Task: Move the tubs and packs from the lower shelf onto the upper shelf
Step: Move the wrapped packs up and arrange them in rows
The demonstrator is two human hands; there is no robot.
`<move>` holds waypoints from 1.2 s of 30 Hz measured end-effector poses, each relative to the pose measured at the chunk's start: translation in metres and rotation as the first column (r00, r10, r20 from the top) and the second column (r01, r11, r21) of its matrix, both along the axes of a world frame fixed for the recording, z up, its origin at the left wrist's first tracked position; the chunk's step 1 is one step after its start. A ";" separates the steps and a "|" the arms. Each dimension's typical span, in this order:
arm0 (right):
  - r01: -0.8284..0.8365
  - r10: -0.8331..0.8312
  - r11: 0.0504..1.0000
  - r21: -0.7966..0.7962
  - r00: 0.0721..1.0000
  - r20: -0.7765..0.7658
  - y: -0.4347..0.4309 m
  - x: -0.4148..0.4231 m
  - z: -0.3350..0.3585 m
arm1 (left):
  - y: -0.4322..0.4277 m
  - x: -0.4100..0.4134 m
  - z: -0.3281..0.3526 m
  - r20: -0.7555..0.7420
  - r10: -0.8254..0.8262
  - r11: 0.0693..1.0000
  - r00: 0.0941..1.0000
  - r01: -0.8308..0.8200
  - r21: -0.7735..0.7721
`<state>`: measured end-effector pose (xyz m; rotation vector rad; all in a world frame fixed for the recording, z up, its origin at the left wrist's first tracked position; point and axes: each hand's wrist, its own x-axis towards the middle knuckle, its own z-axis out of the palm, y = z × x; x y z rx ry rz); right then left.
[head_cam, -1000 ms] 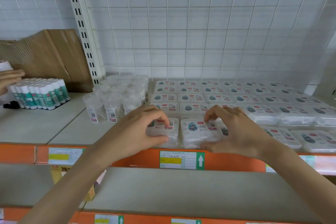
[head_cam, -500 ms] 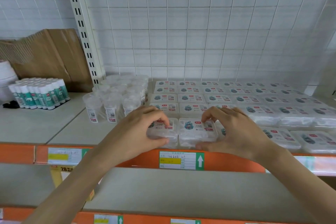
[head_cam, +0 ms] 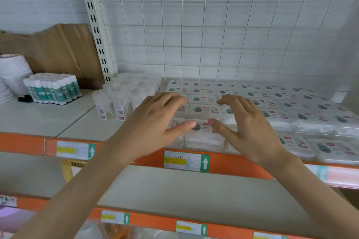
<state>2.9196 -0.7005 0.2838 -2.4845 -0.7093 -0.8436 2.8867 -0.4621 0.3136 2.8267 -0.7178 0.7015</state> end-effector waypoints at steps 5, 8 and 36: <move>0.062 -0.064 0.996 -0.066 0.997 -0.033 -0.001 -0.009 -0.001 | -0.021 -0.010 0.000 0.019 0.043 0.998 0.999 -0.044 0.053; 0.070 -0.075 0.994 -0.084 0.995 -0.062 0.000 -0.017 -0.003 | -0.029 -0.020 -0.005 0.015 0.053 0.997 0.998 -0.054 0.059; 0.124 -0.171 0.977 -0.175 0.941 -0.291 0.096 -0.193 -0.109 | 0.080 -0.178 -0.136 -0.160 0.091 0.995 0.983 -0.085 0.043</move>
